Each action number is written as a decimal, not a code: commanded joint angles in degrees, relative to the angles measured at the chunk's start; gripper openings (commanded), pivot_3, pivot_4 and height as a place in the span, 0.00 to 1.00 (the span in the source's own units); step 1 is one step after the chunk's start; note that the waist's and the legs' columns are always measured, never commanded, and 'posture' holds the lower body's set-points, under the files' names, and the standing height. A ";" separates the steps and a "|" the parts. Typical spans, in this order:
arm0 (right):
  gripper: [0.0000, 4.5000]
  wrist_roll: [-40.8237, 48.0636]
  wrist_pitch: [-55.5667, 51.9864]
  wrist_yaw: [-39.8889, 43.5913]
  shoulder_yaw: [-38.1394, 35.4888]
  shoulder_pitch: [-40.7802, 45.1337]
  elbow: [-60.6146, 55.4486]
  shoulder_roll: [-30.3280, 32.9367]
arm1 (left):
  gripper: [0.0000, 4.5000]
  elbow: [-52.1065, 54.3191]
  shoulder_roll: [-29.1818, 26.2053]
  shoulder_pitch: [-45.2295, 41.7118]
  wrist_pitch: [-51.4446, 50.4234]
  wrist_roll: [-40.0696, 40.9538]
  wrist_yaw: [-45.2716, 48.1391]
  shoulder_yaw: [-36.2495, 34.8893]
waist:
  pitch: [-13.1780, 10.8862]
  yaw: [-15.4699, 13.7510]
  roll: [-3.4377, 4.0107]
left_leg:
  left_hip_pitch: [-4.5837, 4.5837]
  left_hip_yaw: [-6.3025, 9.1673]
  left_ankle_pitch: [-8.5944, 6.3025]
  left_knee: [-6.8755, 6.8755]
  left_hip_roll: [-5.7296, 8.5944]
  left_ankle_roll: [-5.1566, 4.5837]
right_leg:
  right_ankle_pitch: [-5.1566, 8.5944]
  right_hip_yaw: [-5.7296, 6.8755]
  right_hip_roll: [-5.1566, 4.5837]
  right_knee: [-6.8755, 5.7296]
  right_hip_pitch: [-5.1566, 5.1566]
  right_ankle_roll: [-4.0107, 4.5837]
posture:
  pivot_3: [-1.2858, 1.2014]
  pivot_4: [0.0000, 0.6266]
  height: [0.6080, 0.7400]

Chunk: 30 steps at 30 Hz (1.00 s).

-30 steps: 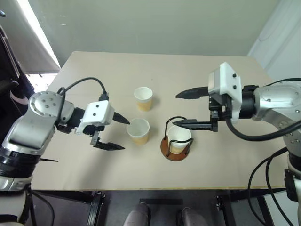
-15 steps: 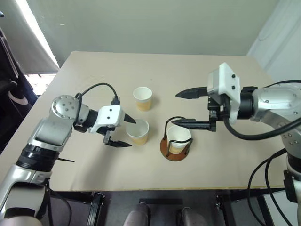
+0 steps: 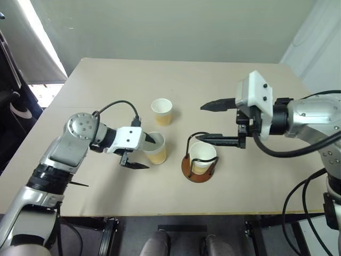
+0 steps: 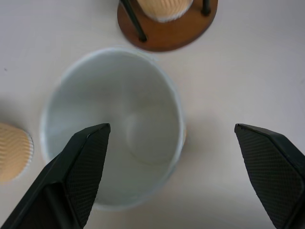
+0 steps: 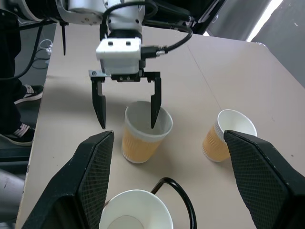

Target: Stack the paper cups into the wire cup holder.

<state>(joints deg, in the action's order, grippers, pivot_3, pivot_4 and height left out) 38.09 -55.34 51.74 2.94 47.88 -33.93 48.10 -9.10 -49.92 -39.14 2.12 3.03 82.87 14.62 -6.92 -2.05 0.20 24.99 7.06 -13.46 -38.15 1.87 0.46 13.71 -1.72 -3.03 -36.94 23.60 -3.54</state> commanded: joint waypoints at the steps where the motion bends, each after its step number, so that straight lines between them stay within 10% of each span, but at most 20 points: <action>1: 0.84 0.53 0.70 -0.09 -1.67 -0.47 -1.08 1.22 | 0.79 -1.59 1.07 -0.14 2.83 -1.15 -1.30 0.01 | 0.00 -0.02 0.00 | 0.00 0.00 0.00 0.00 0.00 0.00 | 0.00 0.00 0.00 -0.01 0.00 0.00 | 0.52 0.24 1.00; 11: 0.84 0.30 3.83 7.64 -4.95 -10.63 0.43 11.91 | 0.00 0.82 2.67 -1.64 -1.95 2.45 0.69 -1.53 | 0.00 -0.19 -0.01 | 0.04 -0.02 -0.01 0.00 0.00 0.03 | 0.00 0.00 0.00 -0.01 0.00 0.00 | 0.52 0.24 1.00; 30: 0.84 -5.44 13.07 14.50 -2.48 -17.86 3.44 18.21 | 0.00 11.17 -1.62 -16.60 -20.56 20.69 9.63 -1.89 | 0.00 -0.27 -0.02 | 0.06 -0.04 -0.02 -0.06 -0.01 -0.01 | -0.04 -0.01 -0.01 0.00 -0.04 -0.07 | 0.52 0.24 1.00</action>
<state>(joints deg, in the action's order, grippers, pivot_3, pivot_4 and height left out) 33.36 -43.42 65.51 1.06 29.30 -30.21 65.79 0.94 -50.86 -54.21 -17.83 21.46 90.19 13.00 -6.92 -2.32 0.18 25.04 7.01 -13.49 -38.20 1.86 0.44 13.67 -1.73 -3.04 -36.93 23.55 -3.61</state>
